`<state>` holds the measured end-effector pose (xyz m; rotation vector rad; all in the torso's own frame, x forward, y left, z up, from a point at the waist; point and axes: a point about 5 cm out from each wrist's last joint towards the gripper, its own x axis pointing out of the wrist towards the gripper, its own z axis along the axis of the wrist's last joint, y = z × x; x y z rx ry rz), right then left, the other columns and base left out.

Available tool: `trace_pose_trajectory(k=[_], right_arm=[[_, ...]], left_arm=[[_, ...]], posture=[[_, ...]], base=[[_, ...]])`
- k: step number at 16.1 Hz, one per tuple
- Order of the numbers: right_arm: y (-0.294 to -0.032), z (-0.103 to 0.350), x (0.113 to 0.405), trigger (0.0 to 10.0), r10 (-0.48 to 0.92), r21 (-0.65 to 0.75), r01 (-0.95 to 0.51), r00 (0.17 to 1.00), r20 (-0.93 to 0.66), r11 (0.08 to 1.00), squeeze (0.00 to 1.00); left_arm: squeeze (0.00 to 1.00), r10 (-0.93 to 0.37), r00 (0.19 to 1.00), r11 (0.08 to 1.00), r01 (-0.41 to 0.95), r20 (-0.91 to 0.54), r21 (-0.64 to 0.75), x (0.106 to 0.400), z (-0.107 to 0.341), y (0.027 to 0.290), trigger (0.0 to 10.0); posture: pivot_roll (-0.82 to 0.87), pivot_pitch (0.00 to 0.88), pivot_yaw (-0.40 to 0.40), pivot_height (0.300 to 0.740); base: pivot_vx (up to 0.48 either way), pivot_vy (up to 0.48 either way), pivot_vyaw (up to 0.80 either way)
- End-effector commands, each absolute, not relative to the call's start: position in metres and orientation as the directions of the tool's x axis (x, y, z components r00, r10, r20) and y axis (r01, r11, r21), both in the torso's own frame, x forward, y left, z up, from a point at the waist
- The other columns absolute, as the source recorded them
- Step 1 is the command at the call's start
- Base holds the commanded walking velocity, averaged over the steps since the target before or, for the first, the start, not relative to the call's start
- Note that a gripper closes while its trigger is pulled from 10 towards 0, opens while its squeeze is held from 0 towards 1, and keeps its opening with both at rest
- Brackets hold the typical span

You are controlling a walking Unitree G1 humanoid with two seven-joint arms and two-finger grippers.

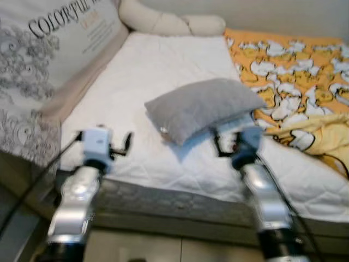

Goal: Clean up the room

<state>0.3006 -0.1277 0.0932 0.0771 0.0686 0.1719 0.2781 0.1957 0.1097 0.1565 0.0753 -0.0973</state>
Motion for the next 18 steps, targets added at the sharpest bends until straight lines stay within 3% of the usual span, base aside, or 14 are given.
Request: trace_pose_trajectory(k=[1, 5, 9, 18], right_arm=[[-0.1425, 0.0926, 0.3013, 10.0, 0.136, 0.076, -0.131, 0.988, -0.069, 0.988, 0.0], [-0.1438, 0.0929, 0.3014, 10.0, 0.137, 0.083, -0.131, 0.988, -0.067, 0.988, 0.0], [-0.1473, 0.0923, 0.3021, 10.0, 0.112, 0.092, -0.105, 0.991, -0.075, 0.99, 0.0], [-0.1415, 0.0893, 0.2987, 10.0, 0.157, 0.085, -0.15, 0.983, -0.091, 0.985, 0.0]], left_arm=[[0.57, -0.12, 0.99, 0.981, 0.129, -0.076, 0.144, 0.2802, 0.1111, 0.1879, 10.0], [0.56, -0.116, 0.99, 0.982, 0.127, -0.082, 0.14, 0.2795, 0.1094, 0.1904, 10.0], [0.56, -0.12, 0.988, 0.981, 0.133, -0.095, 0.144, 0.2761, 0.1063, 0.1921, 10.0], [0.56, -0.127, 0.987, 0.981, 0.14, -0.096, 0.137, 0.2755, 0.1059, 0.1879, 10.0]], posture=[[0.07, 0.0, -0.004, 0.74], [0.07, 0.0, -0.014, 0.74], [0.07, 0.0, -0.011, 0.74], [0.07, 0.0, -0.006, 0.74]], base=[[0.307, 0.0, 0.0], [0.31, 0.0, 0.0], [0.308, 0.0, -0.67], [0.312, 0.0, 0.0]])
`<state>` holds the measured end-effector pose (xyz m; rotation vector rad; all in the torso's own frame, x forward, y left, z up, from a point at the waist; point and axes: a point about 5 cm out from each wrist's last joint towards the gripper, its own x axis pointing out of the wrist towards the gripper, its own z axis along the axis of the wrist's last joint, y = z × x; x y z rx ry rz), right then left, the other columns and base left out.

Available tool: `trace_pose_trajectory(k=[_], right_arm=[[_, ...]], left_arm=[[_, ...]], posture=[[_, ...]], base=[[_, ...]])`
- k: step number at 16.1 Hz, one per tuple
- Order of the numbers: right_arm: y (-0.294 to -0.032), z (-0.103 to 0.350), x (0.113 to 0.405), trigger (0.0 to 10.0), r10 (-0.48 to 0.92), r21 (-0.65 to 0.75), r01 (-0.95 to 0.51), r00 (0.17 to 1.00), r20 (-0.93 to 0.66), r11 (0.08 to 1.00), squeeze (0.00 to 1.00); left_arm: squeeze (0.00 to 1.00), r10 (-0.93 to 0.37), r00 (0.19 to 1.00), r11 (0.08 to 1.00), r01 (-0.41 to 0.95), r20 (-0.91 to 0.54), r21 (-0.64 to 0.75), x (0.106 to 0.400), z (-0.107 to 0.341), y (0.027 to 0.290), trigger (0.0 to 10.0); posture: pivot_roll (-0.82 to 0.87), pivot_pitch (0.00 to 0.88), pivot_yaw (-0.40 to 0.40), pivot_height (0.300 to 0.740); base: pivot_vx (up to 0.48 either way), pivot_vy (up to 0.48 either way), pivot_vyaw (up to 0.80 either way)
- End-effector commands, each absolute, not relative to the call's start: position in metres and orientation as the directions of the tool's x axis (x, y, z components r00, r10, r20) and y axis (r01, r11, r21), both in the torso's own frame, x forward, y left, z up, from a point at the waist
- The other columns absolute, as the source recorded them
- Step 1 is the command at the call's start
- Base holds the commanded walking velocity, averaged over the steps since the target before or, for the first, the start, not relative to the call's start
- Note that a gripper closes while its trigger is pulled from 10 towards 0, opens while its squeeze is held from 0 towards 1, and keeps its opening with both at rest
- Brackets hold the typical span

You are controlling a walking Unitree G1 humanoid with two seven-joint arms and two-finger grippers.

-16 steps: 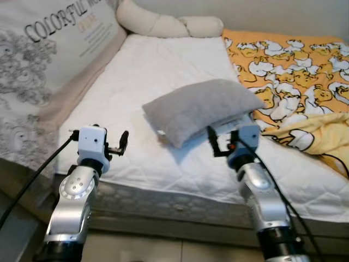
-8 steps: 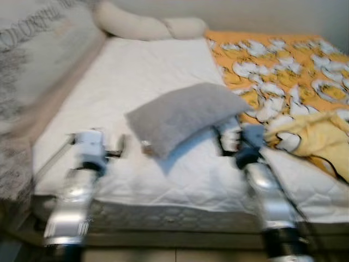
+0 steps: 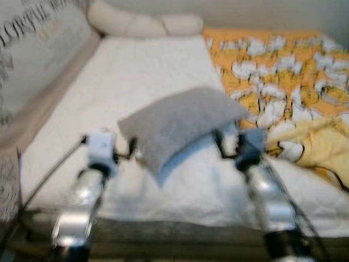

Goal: Clean up the room

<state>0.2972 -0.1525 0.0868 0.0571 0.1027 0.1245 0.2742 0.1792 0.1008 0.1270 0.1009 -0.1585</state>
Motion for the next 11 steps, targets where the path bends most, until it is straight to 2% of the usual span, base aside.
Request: trace_pose_trajectory(k=[1, 11], right_arm=[[-0.1412, 0.0887, 0.2983, 10.0, 0.162, 0.085, -0.154, 0.982, -0.095, 0.984, 0.0], [-0.1347, 0.0867, 0.2951, 10.0, 0.212, 0.08, -0.204, 0.972, -0.102, 0.976, 0.0]], left_arm=[[0.56, -0.125, 0.987, 0.981, 0.138, -0.097, 0.136, 0.2754, 0.1054, 0.1878, 10.0], [0.57, -0.13, 0.987, 0.981, 0.142, -0.096, 0.13, 0.2756, 0.1042, 0.1867, 10.0]], posture=[[0.07, 0.0, -0.005, 0.74], [0.07, 0.0, -0.006, 0.74]], base=[[0.307, 0.0, 0.0], [0.31, 0.0, 0.0]])
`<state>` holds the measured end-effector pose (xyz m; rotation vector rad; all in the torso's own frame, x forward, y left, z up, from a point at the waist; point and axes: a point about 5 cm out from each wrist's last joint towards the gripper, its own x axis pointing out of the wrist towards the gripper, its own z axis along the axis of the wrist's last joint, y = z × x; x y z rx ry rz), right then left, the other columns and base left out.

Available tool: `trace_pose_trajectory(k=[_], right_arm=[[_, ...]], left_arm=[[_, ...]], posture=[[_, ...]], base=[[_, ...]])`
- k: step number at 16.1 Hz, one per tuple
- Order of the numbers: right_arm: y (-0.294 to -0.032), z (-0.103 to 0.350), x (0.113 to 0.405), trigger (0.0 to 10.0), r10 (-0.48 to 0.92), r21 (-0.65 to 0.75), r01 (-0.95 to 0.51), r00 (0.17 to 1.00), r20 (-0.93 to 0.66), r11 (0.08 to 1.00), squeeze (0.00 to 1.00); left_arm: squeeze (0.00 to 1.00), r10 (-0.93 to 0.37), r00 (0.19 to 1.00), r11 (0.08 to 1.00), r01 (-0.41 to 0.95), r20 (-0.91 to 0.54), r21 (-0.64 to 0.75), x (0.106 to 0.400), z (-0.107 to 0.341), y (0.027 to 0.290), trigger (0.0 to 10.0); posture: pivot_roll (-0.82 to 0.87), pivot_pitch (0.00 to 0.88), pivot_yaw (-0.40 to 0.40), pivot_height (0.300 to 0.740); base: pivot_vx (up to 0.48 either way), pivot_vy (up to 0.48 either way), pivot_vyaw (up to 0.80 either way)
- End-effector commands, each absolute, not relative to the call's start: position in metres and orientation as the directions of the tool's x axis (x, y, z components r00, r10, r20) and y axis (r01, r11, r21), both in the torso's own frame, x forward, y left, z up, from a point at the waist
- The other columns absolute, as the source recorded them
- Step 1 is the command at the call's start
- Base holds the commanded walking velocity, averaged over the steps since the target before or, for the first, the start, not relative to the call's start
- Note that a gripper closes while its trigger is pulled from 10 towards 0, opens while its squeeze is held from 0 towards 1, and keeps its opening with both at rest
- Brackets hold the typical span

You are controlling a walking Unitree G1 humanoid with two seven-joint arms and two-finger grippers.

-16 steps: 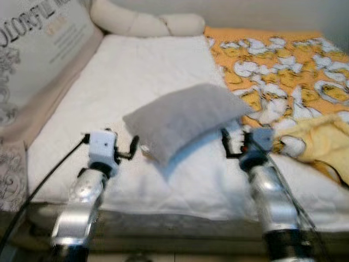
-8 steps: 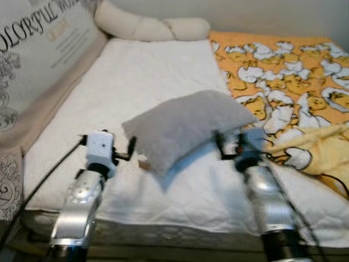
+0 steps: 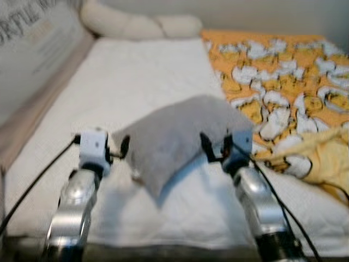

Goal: Clean up the room

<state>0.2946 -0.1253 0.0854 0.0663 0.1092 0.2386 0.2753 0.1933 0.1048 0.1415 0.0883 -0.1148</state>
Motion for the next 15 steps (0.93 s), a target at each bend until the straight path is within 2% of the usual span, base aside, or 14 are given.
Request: trace_pose_trajectory(k=[1, 12, 15], right_arm=[[-0.135, 0.087, 0.295, 10.0, 0.215, 0.08, -0.207, 0.971, -0.103, 0.975, 0.0], [-0.135, 0.087, 0.294, 10.0, 0.226, 0.109, -0.215, 0.969, -0.096, 0.97, 0.0], [-0.147, 0.084, 0.297, 10.0, 0.169, 0.101, -0.155, 0.975, -0.143, 0.983, 0.0]], left_arm=[[0.56, -0.132, 0.987, 0.981, 0.144, -0.096, 0.131, 0.275, 0.104, 0.186, 10.0], [0.55, -0.139, 0.985, 0.979, 0.152, -0.1, 0.134, 0.274, 0.103, 0.183, 10.0], [0.54, -0.145, 0.983, 0.979, 0.159, -0.115, 0.125, 0.279, 0.101, 0.183, 10.0]], posture=[[0.07, 0.0, -0.006, 0.74], [0.07, 0.0, -0.004, 0.74], [0.07, 0.0, -0.012, 0.74]], base=[[0.296, 0.0, 0.0], [0.0, 0.0, 0.0], [0.0, 0.0, 0.0]])
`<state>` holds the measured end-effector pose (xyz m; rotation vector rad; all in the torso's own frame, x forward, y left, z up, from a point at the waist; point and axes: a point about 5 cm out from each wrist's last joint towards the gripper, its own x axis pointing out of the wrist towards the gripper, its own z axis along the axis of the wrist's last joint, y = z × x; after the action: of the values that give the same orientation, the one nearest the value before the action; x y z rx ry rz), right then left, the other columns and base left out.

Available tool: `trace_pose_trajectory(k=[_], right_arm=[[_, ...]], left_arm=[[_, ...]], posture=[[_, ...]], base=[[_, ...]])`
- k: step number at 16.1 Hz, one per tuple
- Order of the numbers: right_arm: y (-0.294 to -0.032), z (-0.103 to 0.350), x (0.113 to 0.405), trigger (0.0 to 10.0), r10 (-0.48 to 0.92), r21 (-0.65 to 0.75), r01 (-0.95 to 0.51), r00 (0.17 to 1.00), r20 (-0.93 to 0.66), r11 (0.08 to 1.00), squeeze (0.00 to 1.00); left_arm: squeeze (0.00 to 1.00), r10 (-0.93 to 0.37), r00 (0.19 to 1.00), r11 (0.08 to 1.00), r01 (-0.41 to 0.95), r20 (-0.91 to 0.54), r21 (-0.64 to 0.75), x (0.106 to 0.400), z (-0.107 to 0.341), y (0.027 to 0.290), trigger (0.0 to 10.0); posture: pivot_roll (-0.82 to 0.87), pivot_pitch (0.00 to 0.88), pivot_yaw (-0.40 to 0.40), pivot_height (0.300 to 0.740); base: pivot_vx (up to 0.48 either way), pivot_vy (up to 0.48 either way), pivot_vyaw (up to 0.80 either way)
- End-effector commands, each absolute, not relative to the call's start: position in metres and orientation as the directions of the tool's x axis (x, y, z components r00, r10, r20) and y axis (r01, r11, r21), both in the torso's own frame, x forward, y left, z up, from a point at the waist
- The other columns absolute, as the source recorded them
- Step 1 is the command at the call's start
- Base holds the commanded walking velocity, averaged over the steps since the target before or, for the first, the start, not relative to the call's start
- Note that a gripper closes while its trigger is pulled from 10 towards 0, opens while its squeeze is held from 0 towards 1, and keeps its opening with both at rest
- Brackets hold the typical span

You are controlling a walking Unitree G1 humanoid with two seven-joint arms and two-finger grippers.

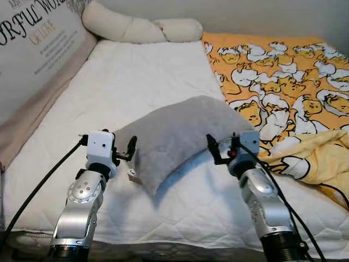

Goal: Clean up the room

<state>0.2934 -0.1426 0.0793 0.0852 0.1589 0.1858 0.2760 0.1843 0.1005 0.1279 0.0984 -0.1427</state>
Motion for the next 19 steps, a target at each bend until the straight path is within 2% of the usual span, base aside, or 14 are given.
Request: trace_pose_trajectory(k=[1, 2, 5, 8, 11, 13, 16, 19], right_arm=[[-0.152, 0.082, 0.299, 10.0, 0.137, 0.083, -0.125, 0.977, -0.165, 0.989, 0.0], [-0.154, 0.081, 0.3, 10.0, 0.124, 0.076, -0.112, 0.977, -0.175, 0.991, 0.0], [-0.17, 0.069, 0.299, 10.0, 0.035, 0.024, -0.029, 0.962, -0.27, 0.999, 0.0], [-0.176, 0.064, 0.295, 10.0, 0.022, 0.017, -0.017, 0.95, -0.311, 1.0, 0.0], [-0.18, 0.061, 0.301, 10.0, 0.016, -0.008, -0.02, 0.945, -0.326, 1.0, 0.0], [-0.186, 0.062, 0.31, 10.0, 0.01, -0.032, -0.023, 0.941, -0.337, 0.999, 0.0], [-0.187, 0.072, 0.321, 10.0, 0.049, -0.021, -0.058, 0.951, -0.305, 0.998, 0.0], [-0.182, 0.077, 0.33, 10.0, 0.105, 0.007, -0.108, 0.95, -0.293, 0.994, 0.0]], left_arm=[[0.54, -0.16, 0.979, 0.977, 0.176, -0.128, 0.123, 0.285, 0.098, 0.182, 10.0], [0.54, -0.164, 0.978, 0.976, 0.18, -0.133, 0.123, 0.289, 0.098, 0.182, 10.0], [0.54, -0.113, 0.958, 0.975, 0.158, -0.265, 0.155, 0.323, 0.079, 0.19, 10.0], [0.54, -0.092, 0.898, 0.964, 0.188, -0.43, 0.187, 0.327, 0.057, 0.191, 10.0], [0.53, -0.264, 0.815, 0.92, 0.374, -0.515, 0.119, 0.326, 0.044, 0.168, 10.0], [0.54, -0.495, 0.699, 0.799, 0.6, -0.516, 0.046, 0.32, 0.041, 0.135, 10.0], [0.54, -0.694, 0.61, 0.68, 0.729, -0.381, -0.072, 0.315, 0.06, 0.11, 10.0], [0.54, -0.808, 0.525, 0.575, 0.802, -0.269, -0.161, 0.309, 0.083, 0.107, 10.0]], posture=[[0.07, 0.0, -0.012, 0.74], [0.06, 0.0, -0.017, 0.74], [0.05, 0.0, -0.017, 0.74], [0.02, 0.0, -0.003, 0.74], [0.01, 0.0, 0.009, 0.74], [0.01, 0.0, 0.001, 0.74], [0.02, 0.0, -0.013, 0.74], [0.02, 0.0, -0.022, 0.74]], base=[[0.0, 0.0, 0.0], [0.0, 0.0, 0.0], [0.0, 0.0, 0.0], [0.0, 0.0, 0.0], [0.0, 0.0, 0.0], [0.0, 0.0, 0.0], [0.0, 0.0, 0.0], [0.0, 0.0, 0.0]])
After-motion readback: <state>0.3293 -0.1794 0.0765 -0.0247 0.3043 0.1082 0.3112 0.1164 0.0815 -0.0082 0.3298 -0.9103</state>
